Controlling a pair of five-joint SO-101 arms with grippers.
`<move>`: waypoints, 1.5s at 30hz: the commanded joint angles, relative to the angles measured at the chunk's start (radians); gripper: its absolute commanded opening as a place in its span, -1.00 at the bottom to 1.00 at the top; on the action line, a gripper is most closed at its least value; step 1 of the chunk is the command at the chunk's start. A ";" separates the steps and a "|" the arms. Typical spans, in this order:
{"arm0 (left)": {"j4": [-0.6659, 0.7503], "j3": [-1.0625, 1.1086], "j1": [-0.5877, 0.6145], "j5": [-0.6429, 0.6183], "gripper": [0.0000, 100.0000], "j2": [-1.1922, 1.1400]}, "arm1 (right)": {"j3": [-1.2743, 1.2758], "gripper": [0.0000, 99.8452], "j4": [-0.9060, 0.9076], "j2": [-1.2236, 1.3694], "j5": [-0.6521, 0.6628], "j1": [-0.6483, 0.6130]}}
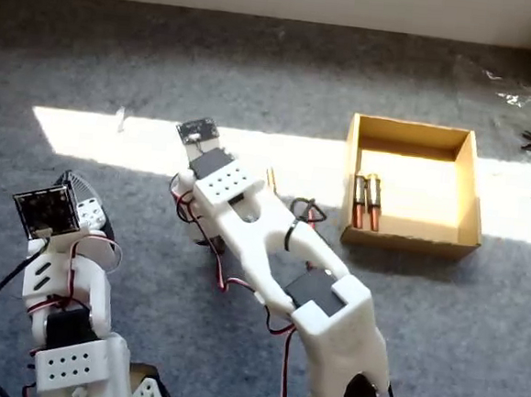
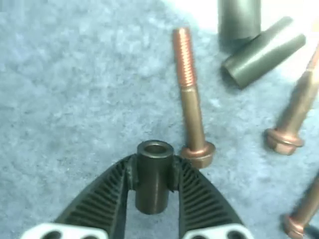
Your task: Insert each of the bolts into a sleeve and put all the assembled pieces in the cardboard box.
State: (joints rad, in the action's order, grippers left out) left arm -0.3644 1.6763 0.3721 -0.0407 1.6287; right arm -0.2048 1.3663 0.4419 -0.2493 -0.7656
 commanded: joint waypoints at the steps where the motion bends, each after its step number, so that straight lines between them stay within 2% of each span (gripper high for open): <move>1: 0.020 0.004 -0.070 0.081 -0.97 0.015 | -0.045 -0.99 0.018 -0.139 0.017 0.061; 4: 0.018 0.005 -0.104 0.110 -0.97 0.015 | -0.042 -0.99 0.019 -0.205 0.020 0.071; 8: -0.002 0.004 -0.113 0.110 -0.97 0.015 | -0.042 -0.99 0.079 -0.278 0.091 0.071; 15: -0.043 -0.001 -0.177 0.112 -0.97 0.015 | -0.042 -0.99 0.136 -0.412 0.097 0.114; 20: -0.071 0.005 -0.265 0.264 -0.97 0.015 | -0.041 -0.99 0.193 -0.501 0.160 0.171; 23: -0.104 0.004 -0.303 0.304 -0.97 0.015 | -0.041 -0.99 0.231 -0.539 0.181 0.203; 36: -0.117 0.004 -0.311 0.304 -0.97 0.015 | -0.039 -0.99 0.361 -0.740 0.244 0.237; 39: -0.118 0.004 -0.311 0.304 -0.97 0.015 | 0.025 -0.99 0.348 -0.782 0.278 0.234; 45: -0.120 0.004 -0.312 0.328 -0.97 0.015 | 0.297 -0.99 0.193 -0.960 0.290 0.236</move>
State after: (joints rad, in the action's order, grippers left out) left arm -0.4780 1.6763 0.0729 0.2723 1.6287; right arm -0.0038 1.6395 -0.4158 0.0222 -0.5432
